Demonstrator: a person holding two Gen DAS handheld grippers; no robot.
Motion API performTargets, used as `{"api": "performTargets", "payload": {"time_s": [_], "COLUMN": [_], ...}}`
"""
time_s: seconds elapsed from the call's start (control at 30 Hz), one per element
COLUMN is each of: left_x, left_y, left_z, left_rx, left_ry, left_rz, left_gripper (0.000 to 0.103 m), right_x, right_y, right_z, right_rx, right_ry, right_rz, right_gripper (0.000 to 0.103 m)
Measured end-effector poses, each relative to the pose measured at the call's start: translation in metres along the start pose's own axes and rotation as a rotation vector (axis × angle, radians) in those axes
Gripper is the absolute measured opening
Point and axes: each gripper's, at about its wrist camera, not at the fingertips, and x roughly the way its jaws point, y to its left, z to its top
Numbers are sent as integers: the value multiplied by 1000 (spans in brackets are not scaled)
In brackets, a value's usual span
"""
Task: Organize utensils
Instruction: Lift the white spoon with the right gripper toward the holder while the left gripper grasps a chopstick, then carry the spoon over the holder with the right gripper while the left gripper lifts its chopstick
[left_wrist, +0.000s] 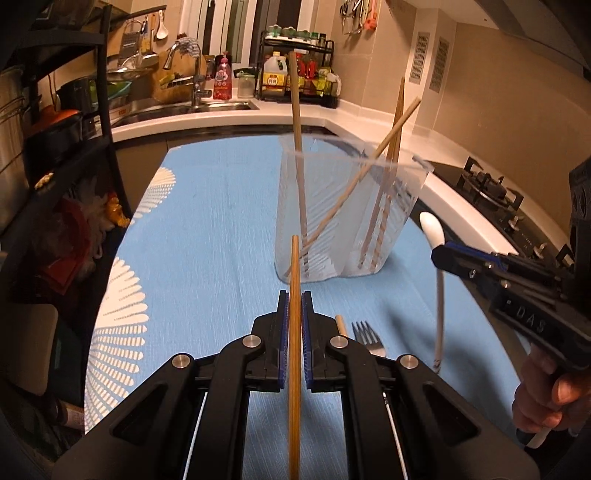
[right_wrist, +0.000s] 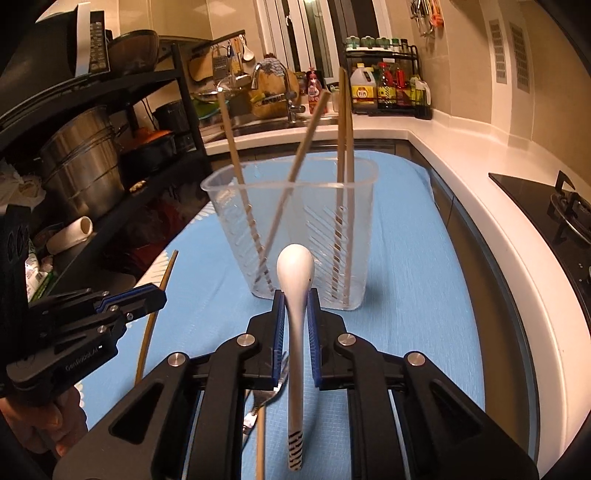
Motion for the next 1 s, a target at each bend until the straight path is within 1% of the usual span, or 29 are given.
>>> {"api": "performTargets", "payload": {"time_s": [0.07,0.1,0.23,0.3,0.37,0.43,0.47,0.5,0.53,0.63,0.77,0.8,0.87,0.9,1.0], "left_x": [-6,-9,-17,-16,-12,-11,-10,-9,-7,-1,6,7,9,11,15], "left_y": [0,-1,-4,-7,-5,-3,-2,-1,0,2,5,5,6,7,10], "left_z": [5,7,10,9,7,5,4,3,2,-1,-5,-6,-7,-8,-10], "left_rx": [-4,-6,1,10,2,-1,-1,-3,-5,-13,-24,-25,-26,-24,-29], "left_ry": [-13,-20,-33,-21,-3,3,6,8,12,20,33,34,38,42,53], "left_rz": [-3,-8,-15,-18,-24,-25,-26,-26,-25,-24,-31,-32,-34,-34,-34], "left_gripper": [7,7,7,7,7,7,7,7,7,7,7,7,7,7,7], "right_x": [-5,-7,-11,-5,2,6,10,13,19,35,60,66,77,82,96], "right_y": [1,2,1,-1,-3,-6,-8,-9,-9,-7,-8,-9,-11,-12,-16], "right_z": [2,2,4,1,-2,-5,-6,-8,-11,-18,-20,-19,-17,-16,-13], "right_rx": [-2,-3,0,2,4,18,34,43,48,43,46,53,74,73,91], "right_ry": [-9,-13,-27,0,37,54,74,91,112,149,183,187,191,186,193], "right_rz": [8,10,6,1,13,12,30,43,45,37,22,17,15,4,-4], "right_gripper": [9,0,0,0,0,1,1,5,5,5,5,8,30,33,34]}}
